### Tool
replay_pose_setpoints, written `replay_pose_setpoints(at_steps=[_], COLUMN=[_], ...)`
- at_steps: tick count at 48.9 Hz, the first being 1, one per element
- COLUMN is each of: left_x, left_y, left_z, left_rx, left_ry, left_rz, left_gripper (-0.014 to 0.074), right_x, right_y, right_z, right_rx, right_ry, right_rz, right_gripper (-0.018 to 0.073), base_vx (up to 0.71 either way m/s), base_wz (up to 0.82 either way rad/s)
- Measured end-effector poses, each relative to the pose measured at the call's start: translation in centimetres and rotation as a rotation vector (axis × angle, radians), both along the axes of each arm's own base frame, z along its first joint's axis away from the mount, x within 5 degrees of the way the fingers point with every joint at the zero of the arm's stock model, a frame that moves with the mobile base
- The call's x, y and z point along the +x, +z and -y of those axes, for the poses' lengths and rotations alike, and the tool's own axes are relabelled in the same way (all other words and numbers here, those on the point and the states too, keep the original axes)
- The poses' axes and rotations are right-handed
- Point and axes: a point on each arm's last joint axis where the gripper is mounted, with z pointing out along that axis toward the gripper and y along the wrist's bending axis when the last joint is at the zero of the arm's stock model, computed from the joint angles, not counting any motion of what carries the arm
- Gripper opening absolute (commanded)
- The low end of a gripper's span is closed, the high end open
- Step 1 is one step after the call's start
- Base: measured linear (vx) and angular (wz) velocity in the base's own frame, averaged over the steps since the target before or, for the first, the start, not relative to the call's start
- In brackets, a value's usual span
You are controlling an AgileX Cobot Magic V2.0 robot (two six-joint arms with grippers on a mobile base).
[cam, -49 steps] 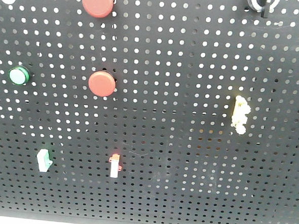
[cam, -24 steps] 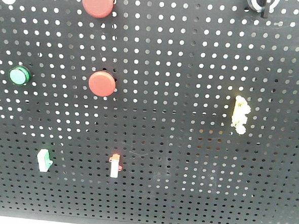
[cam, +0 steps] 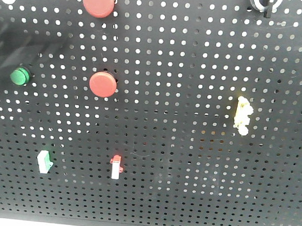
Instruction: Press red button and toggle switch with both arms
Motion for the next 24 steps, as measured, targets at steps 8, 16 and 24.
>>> replay_pose_setpoints(at_steps=[8, 16, 24], left_x=[2.5, 4.4, 5.7], left_y=[1.4, 1.9, 1.7], left_z=[1.1, 1.9, 2.5], left_rx=[-0.001, -0.009, -0.016], left_ry=[0.003, 0.001, -0.005], left_rz=[0.029, 0.032, 0.013], left_gripper=[0.0002, 0.0002, 0.0002], right_x=[0.0, 0.0, 0.0], right_y=[0.0, -0.1, -0.1], right_z=[0.0, 0.0, 0.0], right_rx=[-0.004, -0.006, -0.007], right_ry=[-0.001, -0.002, -0.002], right_rz=[-0.004, -0.006, -0.007], right_gripper=[-0.0003, -0.0003, -0.0003], base_vx=[0.00, 0.00, 0.00], base_wz=[0.00, 0.00, 0.00])
